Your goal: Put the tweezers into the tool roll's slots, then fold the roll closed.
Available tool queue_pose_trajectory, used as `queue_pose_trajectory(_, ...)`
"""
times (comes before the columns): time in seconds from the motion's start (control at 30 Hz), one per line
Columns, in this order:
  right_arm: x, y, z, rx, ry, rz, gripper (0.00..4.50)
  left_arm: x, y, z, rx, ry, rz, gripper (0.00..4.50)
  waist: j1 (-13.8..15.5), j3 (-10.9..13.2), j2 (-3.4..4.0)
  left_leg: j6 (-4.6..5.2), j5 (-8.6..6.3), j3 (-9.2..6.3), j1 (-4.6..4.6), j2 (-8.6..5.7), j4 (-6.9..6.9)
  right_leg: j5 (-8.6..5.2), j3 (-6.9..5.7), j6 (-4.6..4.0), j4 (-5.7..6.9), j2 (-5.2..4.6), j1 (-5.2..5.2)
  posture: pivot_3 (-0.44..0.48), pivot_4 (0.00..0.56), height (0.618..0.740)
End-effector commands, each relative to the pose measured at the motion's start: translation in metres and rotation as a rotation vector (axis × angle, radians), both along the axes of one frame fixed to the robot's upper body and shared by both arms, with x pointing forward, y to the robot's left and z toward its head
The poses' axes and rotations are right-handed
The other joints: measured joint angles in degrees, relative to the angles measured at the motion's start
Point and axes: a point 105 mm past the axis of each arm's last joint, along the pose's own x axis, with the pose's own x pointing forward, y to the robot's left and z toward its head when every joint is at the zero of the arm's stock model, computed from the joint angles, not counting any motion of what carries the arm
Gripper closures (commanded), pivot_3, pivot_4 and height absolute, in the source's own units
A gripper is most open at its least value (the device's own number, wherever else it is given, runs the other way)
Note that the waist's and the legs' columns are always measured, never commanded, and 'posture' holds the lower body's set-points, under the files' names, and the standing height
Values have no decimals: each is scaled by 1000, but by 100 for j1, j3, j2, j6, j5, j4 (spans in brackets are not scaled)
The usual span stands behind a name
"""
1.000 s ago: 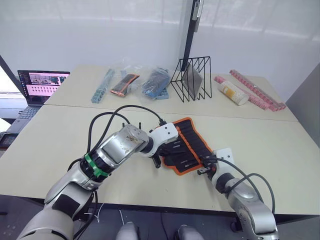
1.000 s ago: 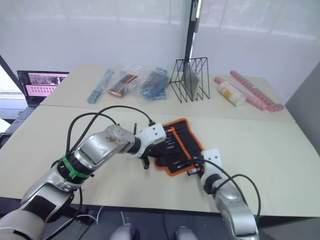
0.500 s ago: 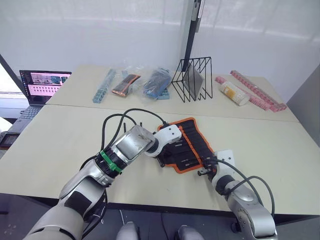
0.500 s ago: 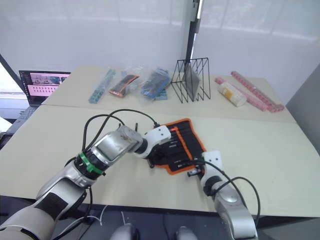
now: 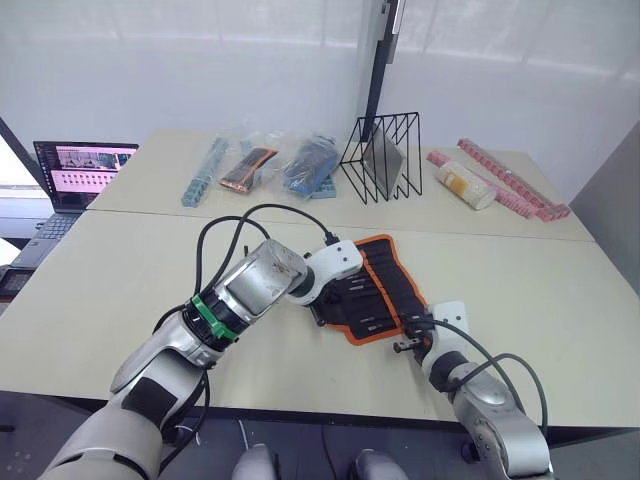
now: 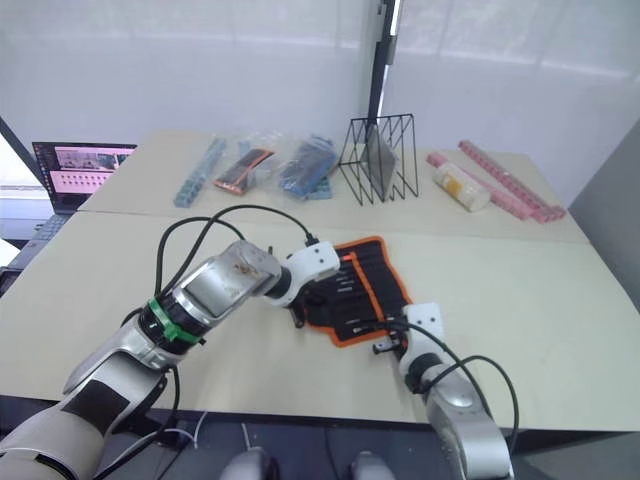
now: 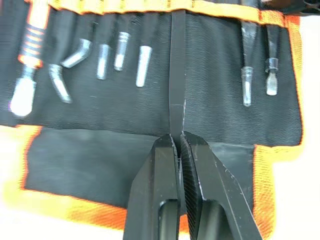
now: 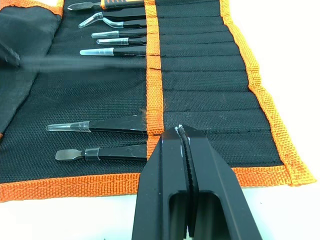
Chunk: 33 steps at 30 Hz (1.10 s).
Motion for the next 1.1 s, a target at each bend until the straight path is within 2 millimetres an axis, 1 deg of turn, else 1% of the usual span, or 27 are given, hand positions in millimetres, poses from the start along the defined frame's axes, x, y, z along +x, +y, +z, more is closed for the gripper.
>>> queue_pose_trajectory(0.03, -10, 5, -34, 0, 142, 10, 4500, 1, -7, 15, 6, -72, -51, 4479, -11, 0, 0, 0, 0, 0, 0, 0, 0, 0, 0, 0, 0, 0, 0, 0, 150, 687)
queue_pose_trajectory(0.4, -7, 7, -34, 6, 135, 7, 4500, 5, -7, 9, 69, -63, -88, 4479, -87, 0, 0, 0, 0, 0, 2, 0, 0, 0, 1, 1, 4, 2, 0, 0, 150, 687)
queue_pose_trajectory(0.53, -7, 8, -35, 9, 134, 5, 4500, 10, -14, 9, 83, -77, -101, 4479, -108, 0, 0, 0, 0, 0, 2, 0, 0, 0, 2, 1, 5, 3, -1, 0, 150, 687)
queue_pose_trajectory(0.73, -8, 10, -35, 8, 135, 8, 4500, 16, -29, 3, 94, -81, -118, 4479, -117, 0, 0, 0, 0, 0, 1, 0, 0, -1, 3, 1, 6, 3, -2, 0, 150, 687)
queue_pose_trajectory(1.1, -11, 13, -36, 4, 140, 14, 4500, 25, -66, -4, 28, -114, -143, 4479, -110, 0, -1, 1, 0, 0, 0, -2, 2, -1, 5, 2, 6, 3, -1, 0, 150, 687)
